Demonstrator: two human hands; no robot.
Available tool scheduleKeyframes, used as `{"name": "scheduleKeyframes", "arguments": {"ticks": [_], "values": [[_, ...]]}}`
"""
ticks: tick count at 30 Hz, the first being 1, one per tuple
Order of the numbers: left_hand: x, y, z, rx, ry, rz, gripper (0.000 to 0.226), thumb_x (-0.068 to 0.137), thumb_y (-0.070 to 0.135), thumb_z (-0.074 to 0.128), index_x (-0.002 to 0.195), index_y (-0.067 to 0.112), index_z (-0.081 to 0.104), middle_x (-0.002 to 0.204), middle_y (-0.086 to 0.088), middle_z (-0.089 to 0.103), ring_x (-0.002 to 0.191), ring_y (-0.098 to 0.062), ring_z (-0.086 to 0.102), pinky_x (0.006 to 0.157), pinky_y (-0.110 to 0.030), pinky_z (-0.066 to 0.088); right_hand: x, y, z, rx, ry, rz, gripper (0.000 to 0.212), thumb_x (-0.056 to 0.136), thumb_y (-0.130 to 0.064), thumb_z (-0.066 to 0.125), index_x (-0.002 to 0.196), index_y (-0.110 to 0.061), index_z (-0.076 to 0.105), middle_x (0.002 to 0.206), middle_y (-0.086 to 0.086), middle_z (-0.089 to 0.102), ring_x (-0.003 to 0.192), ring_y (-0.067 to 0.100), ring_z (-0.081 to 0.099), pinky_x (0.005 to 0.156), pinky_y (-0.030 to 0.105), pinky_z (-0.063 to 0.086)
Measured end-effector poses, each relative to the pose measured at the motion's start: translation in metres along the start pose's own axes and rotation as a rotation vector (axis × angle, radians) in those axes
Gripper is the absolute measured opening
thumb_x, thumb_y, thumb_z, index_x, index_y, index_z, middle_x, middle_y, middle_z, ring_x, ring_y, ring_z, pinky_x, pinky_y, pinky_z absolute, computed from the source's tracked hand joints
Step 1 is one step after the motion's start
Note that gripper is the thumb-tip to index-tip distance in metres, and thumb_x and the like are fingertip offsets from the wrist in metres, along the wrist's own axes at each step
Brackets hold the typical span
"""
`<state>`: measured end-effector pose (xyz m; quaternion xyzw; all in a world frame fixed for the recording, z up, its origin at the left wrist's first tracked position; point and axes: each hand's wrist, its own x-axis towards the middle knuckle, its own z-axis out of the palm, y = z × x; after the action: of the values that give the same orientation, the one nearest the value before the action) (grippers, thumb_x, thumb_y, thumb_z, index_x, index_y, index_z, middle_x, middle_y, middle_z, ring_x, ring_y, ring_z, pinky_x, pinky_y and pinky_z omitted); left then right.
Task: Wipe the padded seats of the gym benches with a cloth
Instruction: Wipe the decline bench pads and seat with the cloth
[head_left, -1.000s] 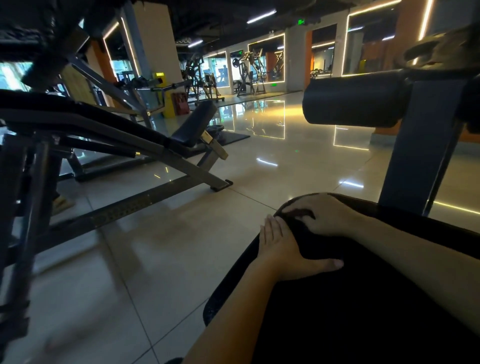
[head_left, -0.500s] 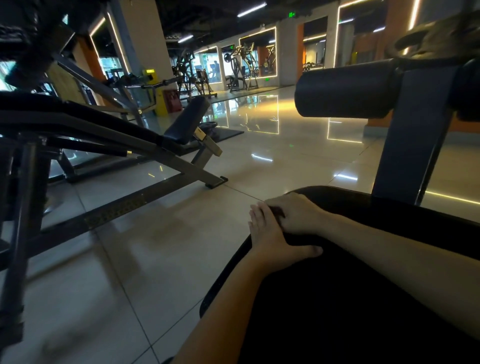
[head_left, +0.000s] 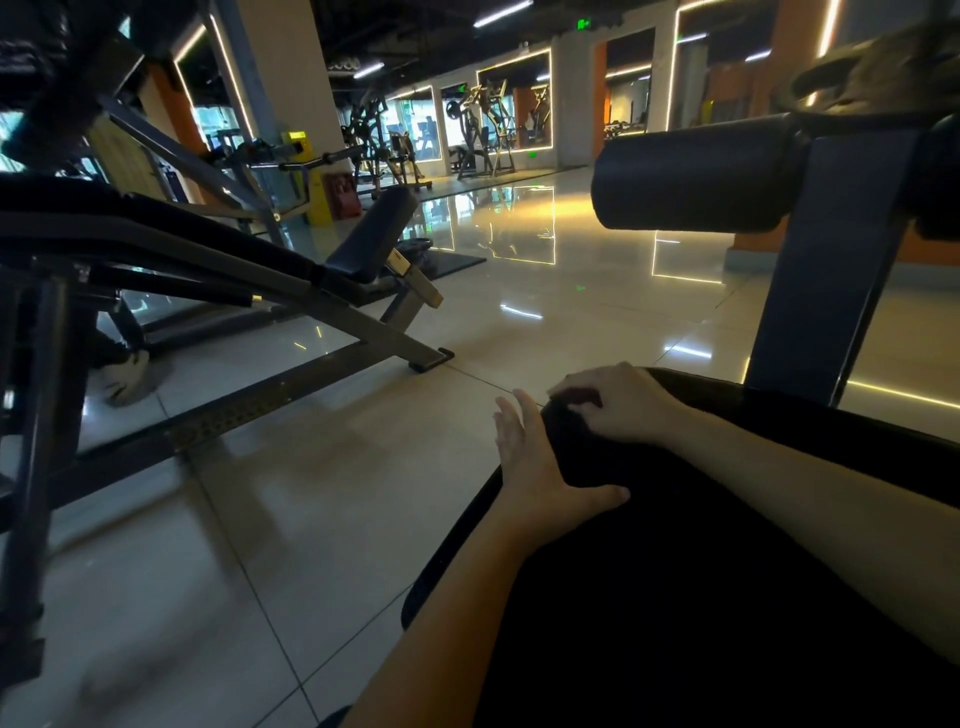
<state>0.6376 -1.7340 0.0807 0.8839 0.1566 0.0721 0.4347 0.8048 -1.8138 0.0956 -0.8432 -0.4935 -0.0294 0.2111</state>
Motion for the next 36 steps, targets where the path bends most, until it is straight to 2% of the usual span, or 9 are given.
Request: {"name": "scheduleKeyframes", "arguments": {"ticks": [4,7,10,15,19,24,27,32,36], "values": [[0.002,0.007,0.0,0.206,-0.053,-0.053,0.123,0.082,0.055,0.069,0.152,0.008,-0.02,0.157,-0.009,-0.033,0.143,-0.025,-0.032,0.121,-0.045,-0.008,-0.021,0.0,-0.008,0.035,-0.043,-0.168,0.039,0.092,-0.011,0.06,0.127,-0.027,0.066,0.126,-0.01,0.066,0.115,0.007,0.058,0.1,0.019,0.039],[-0.001,0.014,0.007,0.446,-0.124,-0.089,0.108,0.09,0.069,0.045,0.154,0.005,-0.013,0.16,-0.013,-0.023,0.146,-0.027,-0.026,0.118,-0.043,-0.013,-0.001,0.027,-0.008,-0.07,0.086,0.048,0.036,0.092,-0.013,0.057,0.125,-0.023,0.066,0.124,0.0,0.067,0.113,0.02,0.059,0.098,0.03,0.044],[-0.012,0.008,0.002,0.553,-0.197,-0.103,0.1,0.088,0.078,0.03,0.156,0.018,-0.011,0.162,-0.005,-0.02,0.148,-0.023,-0.022,0.119,-0.045,-0.013,0.017,0.047,-0.013,-0.156,0.104,0.275,0.03,0.089,-0.015,0.057,0.116,-0.019,0.068,0.114,0.01,0.067,0.102,0.03,0.06,0.089,0.04,0.051],[-0.024,-0.004,-0.019,0.555,-0.329,-0.142,0.1,0.079,0.084,0.034,0.155,0.036,-0.012,0.161,0.007,-0.025,0.147,-0.018,-0.024,0.12,-0.051,-0.009,0.024,0.041,-0.011,-0.215,0.107,0.362,0.027,0.087,-0.013,0.058,0.113,-0.015,0.065,0.105,0.008,0.064,0.098,0.029,0.059,0.079,0.035,0.047],[-0.025,0.0,-0.018,0.558,-0.346,-0.135,0.099,0.082,0.082,0.036,0.154,0.036,-0.013,0.16,0.007,-0.027,0.147,-0.019,-0.025,0.119,-0.049,-0.009,-0.003,0.018,-0.012,-0.179,0.022,0.099,0.037,0.093,-0.015,0.056,0.128,-0.025,0.063,0.128,0.0,0.064,0.117,0.021,0.057,0.099,0.038,0.046],[-0.025,0.0,-0.019,0.557,-0.33,-0.123,0.098,0.083,0.081,0.037,0.155,0.034,-0.011,0.161,0.006,-0.026,0.148,-0.021,-0.023,0.118,-0.049,-0.007,-0.029,-0.021,-0.013,-0.052,-0.169,-0.23,0.04,0.094,-0.018,0.057,0.131,-0.032,0.063,0.132,-0.013,0.062,0.122,0.004,0.054,0.104,0.025,0.041],[-0.023,0.001,-0.021,0.535,-0.321,-0.135,0.1,0.081,0.081,0.04,0.155,0.035,-0.011,0.161,0.008,-0.024,0.148,-0.019,-0.022,0.119,-0.048,-0.007,-0.018,-0.009,-0.01,-0.025,-0.098,-0.175,0.041,0.093,-0.014,0.056,0.131,-0.026,0.063,0.131,-0.007,0.063,0.121,0.011,0.056,0.103,0.027,0.041],[-0.027,-0.001,-0.018,0.513,-0.27,-0.131,0.114,0.078,0.083,0.046,0.155,0.025,-0.015,0.161,0.005,-0.024,0.149,-0.017,-0.02,0.121,-0.047,-0.006,0.021,0.012,-0.003,-0.181,0.049,0.177,0.035,0.092,-0.012,0.054,0.125,-0.019,0.064,0.125,0.009,0.065,0.112,0.028,0.057,0.095,0.039,0.046],[-0.028,-0.005,-0.02,0.502,-0.284,-0.148,0.131,0.071,0.081,0.057,0.153,0.016,-0.021,0.161,0.0,-0.026,0.148,-0.017,-0.021,0.122,-0.045,-0.006,-0.01,-0.009,-0.004,-0.076,-0.016,-0.016,0.037,0.092,-0.015,0.057,0.127,-0.026,0.066,0.127,-0.001,0.065,0.117,0.02,0.057,0.098,0.033,0.043]]}}
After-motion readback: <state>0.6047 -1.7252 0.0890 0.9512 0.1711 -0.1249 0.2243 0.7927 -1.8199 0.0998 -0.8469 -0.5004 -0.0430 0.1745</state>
